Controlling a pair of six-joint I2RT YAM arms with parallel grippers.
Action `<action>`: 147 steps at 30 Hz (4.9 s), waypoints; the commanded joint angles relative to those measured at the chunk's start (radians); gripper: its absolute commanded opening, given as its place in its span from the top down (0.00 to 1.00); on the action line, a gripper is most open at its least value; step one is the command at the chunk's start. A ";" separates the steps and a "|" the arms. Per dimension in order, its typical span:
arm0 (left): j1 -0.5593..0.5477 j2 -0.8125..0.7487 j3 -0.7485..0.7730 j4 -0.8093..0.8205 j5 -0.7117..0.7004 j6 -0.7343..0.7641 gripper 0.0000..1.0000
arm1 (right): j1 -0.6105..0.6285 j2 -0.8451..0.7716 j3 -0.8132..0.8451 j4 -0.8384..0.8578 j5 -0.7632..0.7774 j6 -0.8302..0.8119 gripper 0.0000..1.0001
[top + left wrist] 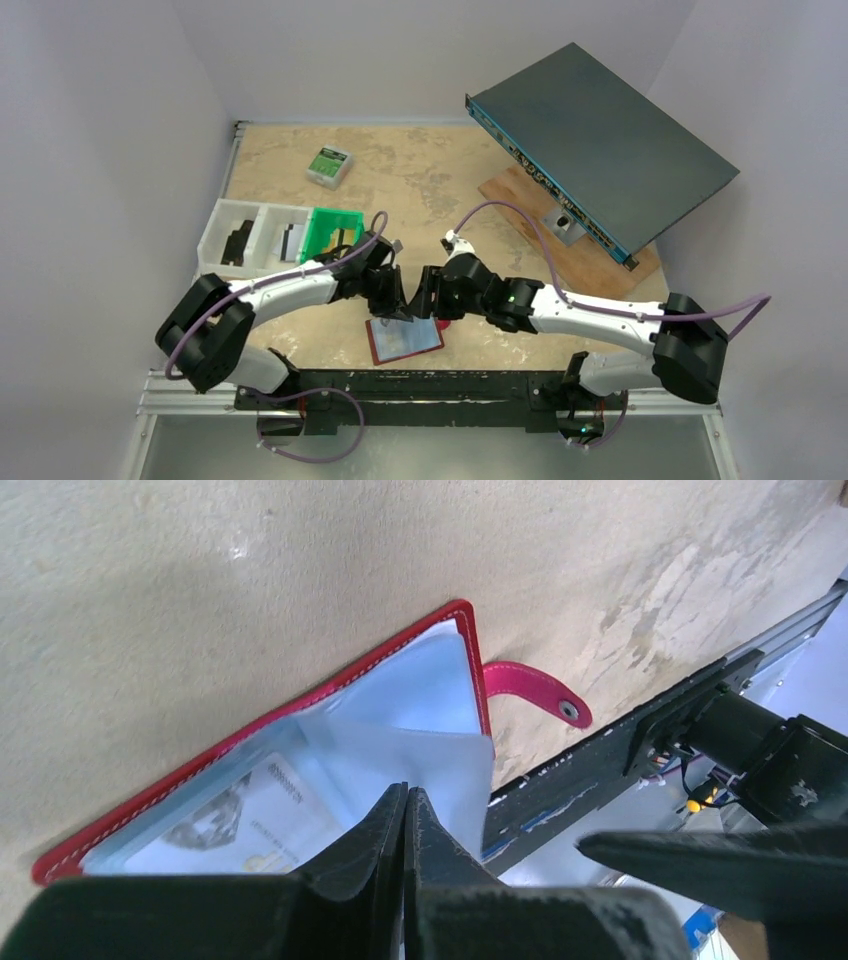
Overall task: Take the credit cards out of the card holder
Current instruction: Remove the credit card from the card holder.
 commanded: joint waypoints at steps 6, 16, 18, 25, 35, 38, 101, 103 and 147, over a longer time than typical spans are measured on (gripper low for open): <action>-0.033 0.139 0.088 0.085 0.051 -0.026 1.00 | -0.004 -0.062 -0.028 -0.086 0.089 0.006 0.49; -0.017 -0.135 0.089 -0.242 -0.196 0.041 0.88 | -0.003 0.034 -0.006 0.052 -0.067 -0.054 0.55; 0.000 -0.204 0.058 -0.298 -0.233 0.041 0.87 | -0.003 0.064 0.008 0.078 -0.111 -0.064 0.57; 0.040 -0.311 -0.051 -0.339 -0.228 0.063 0.91 | 0.002 0.193 0.035 0.174 -0.203 -0.059 0.66; 0.040 -0.240 -0.096 -0.261 -0.226 0.049 1.00 | 0.002 0.305 0.028 0.265 -0.233 -0.043 0.66; 0.039 -0.223 -0.099 -0.246 -0.217 0.052 1.00 | 0.002 0.318 0.015 0.289 -0.245 -0.030 0.66; -0.022 0.064 -0.131 -0.165 -0.284 -0.065 1.00 | -0.196 0.452 -0.431 1.115 -0.533 0.272 0.80; -0.022 0.065 -0.129 -0.165 -0.284 -0.064 1.00 | -0.196 0.457 -0.434 1.126 -0.530 0.280 0.84; 0.010 0.064 -0.133 -0.175 -0.281 -0.031 1.00 | -0.197 0.345 -0.443 0.971 -0.422 0.191 0.73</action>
